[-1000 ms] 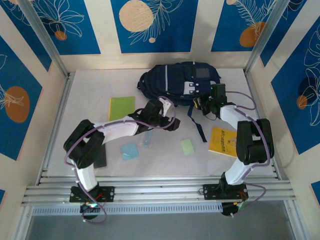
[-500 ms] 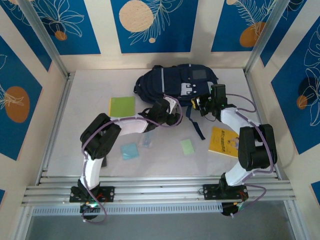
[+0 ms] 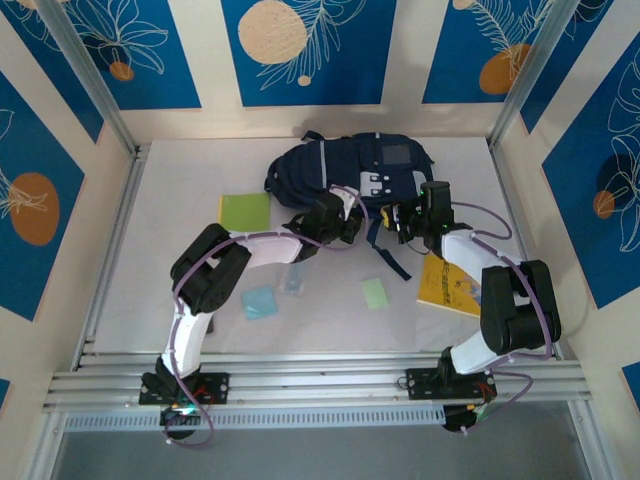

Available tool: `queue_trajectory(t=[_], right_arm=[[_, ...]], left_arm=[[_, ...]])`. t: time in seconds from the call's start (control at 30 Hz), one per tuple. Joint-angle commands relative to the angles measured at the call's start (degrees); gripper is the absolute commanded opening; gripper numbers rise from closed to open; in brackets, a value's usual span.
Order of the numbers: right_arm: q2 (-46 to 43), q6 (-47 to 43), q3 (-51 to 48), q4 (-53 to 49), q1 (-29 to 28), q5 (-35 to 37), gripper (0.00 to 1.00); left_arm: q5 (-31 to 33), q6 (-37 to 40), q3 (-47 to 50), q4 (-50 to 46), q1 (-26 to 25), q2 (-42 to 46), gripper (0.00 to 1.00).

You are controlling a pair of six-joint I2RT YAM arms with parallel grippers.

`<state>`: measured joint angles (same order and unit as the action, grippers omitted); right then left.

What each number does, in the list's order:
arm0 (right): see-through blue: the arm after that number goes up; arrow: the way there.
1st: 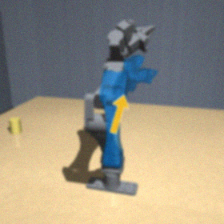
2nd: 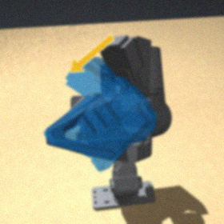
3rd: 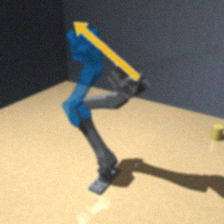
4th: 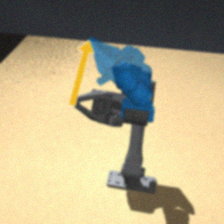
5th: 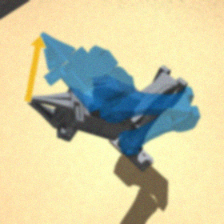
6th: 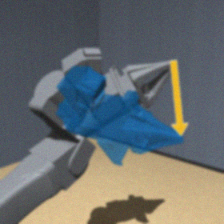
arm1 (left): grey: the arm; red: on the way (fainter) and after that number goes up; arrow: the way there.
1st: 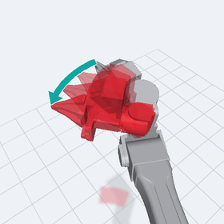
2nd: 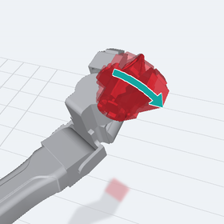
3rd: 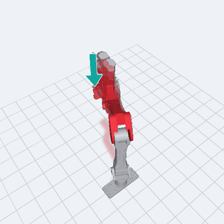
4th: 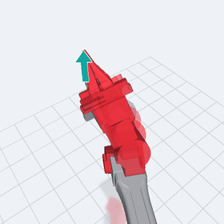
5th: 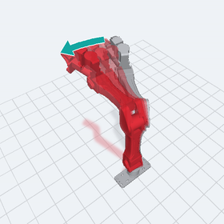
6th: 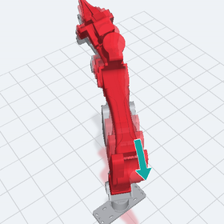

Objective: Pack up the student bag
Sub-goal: Unzip the student bag at the top-center of the table.

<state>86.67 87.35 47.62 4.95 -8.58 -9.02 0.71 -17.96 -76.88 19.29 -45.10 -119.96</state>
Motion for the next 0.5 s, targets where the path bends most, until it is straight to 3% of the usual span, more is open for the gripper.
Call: queue_trajectory(t=[0.0, 0.23, 0.47], right_arm=[[-0.5, 0.4, -0.4, 1.5, -0.6, -3.6, 0.00], [-0.4, -7.8, 2.6, -3.4, 3.0, -2.2, 0.00], [3.6, -15.2, 7.1, -7.1, 8.2, -6.8, 0.00]], left_arm=[[-4.5, -3.1, -1.3, 4.5, -0.4, 0.8, 0.00], [-5.1, -2.0, 3.5, -6.9, 1.9, 3.5, 0.00], [-7.6, 0.1, 8.0, -18.5, 9.4, 7.1, 0.00]])
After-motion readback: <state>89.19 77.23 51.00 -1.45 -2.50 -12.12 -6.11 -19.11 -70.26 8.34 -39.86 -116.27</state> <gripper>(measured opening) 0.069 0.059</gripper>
